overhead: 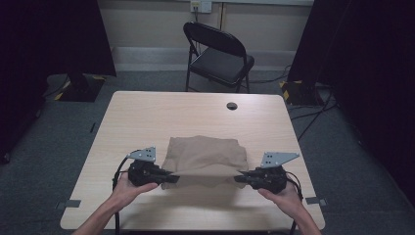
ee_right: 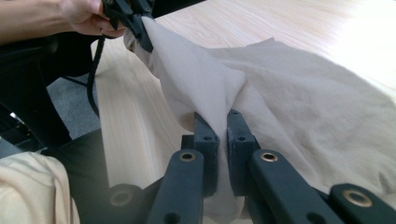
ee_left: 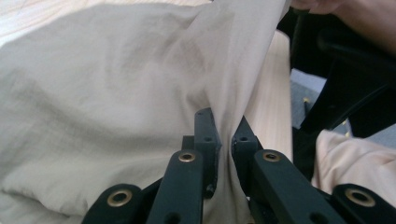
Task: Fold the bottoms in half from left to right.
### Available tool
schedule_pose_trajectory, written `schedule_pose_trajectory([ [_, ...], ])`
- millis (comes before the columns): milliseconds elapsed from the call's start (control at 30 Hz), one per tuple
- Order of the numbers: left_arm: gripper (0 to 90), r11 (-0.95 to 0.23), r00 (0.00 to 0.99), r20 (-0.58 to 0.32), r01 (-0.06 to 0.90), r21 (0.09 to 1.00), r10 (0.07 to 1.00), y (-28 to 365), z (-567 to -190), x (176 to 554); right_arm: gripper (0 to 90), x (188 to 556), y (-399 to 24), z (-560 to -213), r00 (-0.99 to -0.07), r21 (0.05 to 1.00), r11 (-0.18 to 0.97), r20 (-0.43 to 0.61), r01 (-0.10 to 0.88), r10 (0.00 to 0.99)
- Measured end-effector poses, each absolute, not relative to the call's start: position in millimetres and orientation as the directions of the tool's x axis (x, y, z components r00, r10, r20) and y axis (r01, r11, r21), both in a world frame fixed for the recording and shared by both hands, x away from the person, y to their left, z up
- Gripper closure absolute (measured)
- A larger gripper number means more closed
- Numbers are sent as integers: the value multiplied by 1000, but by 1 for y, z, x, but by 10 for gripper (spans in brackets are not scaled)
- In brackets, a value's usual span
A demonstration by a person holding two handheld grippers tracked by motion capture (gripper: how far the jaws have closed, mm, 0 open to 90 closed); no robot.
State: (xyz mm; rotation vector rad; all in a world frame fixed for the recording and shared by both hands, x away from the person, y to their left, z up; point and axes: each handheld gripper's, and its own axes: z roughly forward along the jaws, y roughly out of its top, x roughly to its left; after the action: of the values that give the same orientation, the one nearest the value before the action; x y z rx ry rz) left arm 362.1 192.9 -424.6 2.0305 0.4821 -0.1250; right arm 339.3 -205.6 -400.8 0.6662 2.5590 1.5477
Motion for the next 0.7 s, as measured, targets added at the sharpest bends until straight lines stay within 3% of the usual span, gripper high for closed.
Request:
schedule_pose_trajectory([
  [700, 857, -345, 921, -283, 365, 865, 267, 197, -390, 357, 857, 338, -207, -377, -906, 889, 369, 107, 272, 409],
])
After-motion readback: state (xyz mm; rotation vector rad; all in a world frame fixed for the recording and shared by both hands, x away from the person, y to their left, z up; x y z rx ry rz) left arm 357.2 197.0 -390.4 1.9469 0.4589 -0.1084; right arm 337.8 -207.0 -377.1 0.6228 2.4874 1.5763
